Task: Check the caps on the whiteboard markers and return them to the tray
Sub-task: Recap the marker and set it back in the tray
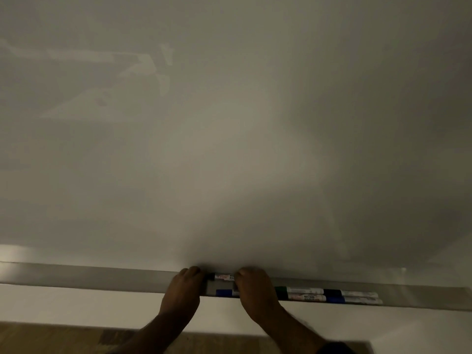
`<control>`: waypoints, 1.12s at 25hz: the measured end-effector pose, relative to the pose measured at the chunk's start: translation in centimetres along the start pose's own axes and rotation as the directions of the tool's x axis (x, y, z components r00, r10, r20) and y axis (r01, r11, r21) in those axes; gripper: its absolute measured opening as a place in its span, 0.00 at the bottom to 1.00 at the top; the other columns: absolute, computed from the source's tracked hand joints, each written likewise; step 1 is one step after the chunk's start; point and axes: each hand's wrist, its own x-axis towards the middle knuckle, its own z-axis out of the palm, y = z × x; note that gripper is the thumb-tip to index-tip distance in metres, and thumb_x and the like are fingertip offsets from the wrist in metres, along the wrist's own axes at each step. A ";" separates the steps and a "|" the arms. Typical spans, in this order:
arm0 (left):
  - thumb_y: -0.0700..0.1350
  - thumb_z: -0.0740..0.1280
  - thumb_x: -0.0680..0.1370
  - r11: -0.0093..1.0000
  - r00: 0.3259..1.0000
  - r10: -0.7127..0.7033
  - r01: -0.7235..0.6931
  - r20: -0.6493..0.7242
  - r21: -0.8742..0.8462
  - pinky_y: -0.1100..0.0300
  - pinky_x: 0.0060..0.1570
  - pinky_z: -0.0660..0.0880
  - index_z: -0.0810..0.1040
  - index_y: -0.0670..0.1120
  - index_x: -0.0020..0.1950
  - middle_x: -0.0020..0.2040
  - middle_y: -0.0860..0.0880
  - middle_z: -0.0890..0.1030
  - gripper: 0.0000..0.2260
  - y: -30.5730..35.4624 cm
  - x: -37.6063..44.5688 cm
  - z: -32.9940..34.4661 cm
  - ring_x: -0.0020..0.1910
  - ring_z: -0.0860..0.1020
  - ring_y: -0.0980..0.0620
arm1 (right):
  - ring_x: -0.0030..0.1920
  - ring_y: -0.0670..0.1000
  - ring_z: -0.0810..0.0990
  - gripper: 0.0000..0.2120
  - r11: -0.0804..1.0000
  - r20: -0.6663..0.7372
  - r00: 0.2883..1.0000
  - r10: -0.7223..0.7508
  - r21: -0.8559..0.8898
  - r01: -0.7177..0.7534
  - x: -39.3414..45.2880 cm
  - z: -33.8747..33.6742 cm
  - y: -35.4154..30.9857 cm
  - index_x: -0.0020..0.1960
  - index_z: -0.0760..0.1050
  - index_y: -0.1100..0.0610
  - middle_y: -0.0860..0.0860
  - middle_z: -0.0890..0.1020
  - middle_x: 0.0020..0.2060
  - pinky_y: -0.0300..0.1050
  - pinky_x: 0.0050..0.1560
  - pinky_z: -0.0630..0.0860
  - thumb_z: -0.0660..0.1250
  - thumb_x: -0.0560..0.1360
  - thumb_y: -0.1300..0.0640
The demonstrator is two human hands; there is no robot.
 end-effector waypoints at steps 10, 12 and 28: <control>0.42 0.62 0.77 0.995 0.997 -0.063 0.060 0.036 0.075 0.60 0.48 0.71 0.79 0.49 0.51 0.54 0.50 0.75 0.07 0.3 0.5 0.9 0.49 0.72 0.53 | 0.52 0.61 0.79 0.09 0.988 0.086 0.985 0.150 -0.045 -0.146 0.7 1.0 -1.6 0.56 0.74 0.65 0.61 0.78 0.54 0.54 0.52 0.77 0.60 0.78 0.64; 0.40 0.62 0.77 0.997 0.996 -0.080 0.079 0.036 0.014 0.63 0.47 0.71 0.79 0.50 0.51 0.53 0.51 0.76 0.08 0.2 0.4 0.9 0.49 0.71 0.54 | 0.52 0.62 0.79 0.09 0.989 0.101 0.985 0.138 -0.061 -0.132 0.8 0.9 -1.4 0.55 0.75 0.64 0.61 0.78 0.54 0.55 0.53 0.77 0.60 0.78 0.64; 0.41 0.68 0.76 0.912 0.965 -0.154 0.057 -0.210 -0.407 0.71 0.33 0.69 0.74 0.56 0.50 0.42 0.56 0.81 0.10 2.1 0.5 -10.0 0.36 0.77 0.60 | 0.41 0.53 0.79 0.04 0.998 -0.428 0.903 -0.042 -0.053 0.021 -4.0 -9.8 0.0 0.44 0.78 0.56 0.52 0.80 0.39 0.48 0.41 0.77 0.70 0.71 0.56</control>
